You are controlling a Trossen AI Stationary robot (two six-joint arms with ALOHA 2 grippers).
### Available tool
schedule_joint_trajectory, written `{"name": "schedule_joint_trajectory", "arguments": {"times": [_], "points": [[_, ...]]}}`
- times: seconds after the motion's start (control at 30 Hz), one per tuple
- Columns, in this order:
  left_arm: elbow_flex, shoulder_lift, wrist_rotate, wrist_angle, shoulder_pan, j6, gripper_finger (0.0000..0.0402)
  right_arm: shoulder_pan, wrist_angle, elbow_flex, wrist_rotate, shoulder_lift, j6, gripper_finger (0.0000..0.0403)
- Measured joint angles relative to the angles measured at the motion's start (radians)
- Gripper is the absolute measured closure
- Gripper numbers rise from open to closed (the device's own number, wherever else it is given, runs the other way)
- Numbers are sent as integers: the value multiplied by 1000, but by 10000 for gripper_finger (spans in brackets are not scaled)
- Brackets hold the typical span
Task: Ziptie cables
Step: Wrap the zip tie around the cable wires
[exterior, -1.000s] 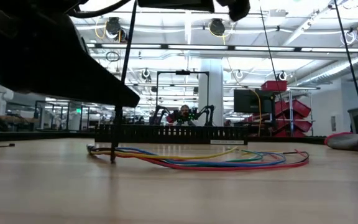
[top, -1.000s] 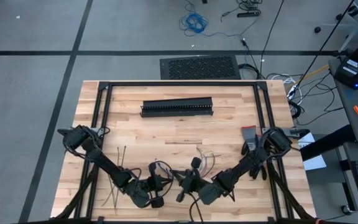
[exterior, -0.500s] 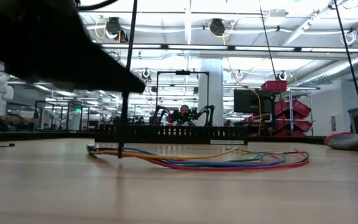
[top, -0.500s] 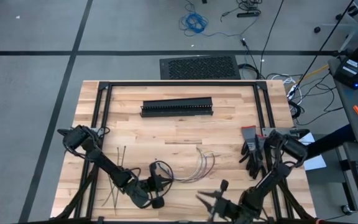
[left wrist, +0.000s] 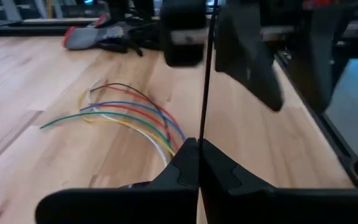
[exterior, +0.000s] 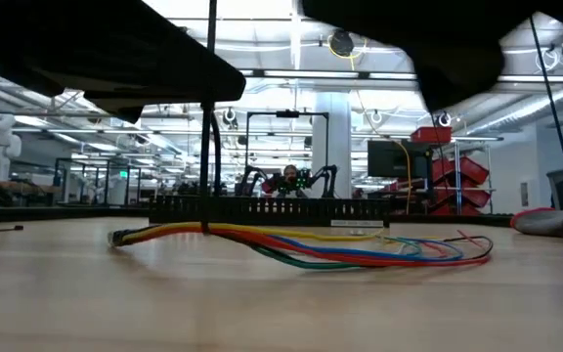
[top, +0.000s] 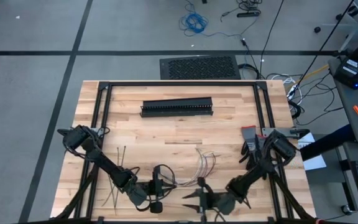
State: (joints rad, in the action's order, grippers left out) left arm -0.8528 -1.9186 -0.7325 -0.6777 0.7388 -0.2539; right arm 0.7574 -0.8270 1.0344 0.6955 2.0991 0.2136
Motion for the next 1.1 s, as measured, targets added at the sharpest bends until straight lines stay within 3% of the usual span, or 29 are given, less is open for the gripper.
{"name": "schedule_joint_trajectory", "arguments": {"times": [0.3,0.4,0.53,0.63,0.9,1.1], "points": [[0,0,3,-28,-2,50,397,-84,17,44,38,0,9,298],[0,0,3,-50,-2,53,397,-53,7,47,228,0,97,304],[0,0,3,-107,-2,86,397,47,8,83,470,15,1,321],[0,1,3,-130,-6,107,397,94,11,100,557,26,-68,335],[0,1,4,-122,-24,106,398,95,129,100,551,26,43,353],[0,1,4,-116,-24,123,398,41,145,100,408,26,59,353]]}}
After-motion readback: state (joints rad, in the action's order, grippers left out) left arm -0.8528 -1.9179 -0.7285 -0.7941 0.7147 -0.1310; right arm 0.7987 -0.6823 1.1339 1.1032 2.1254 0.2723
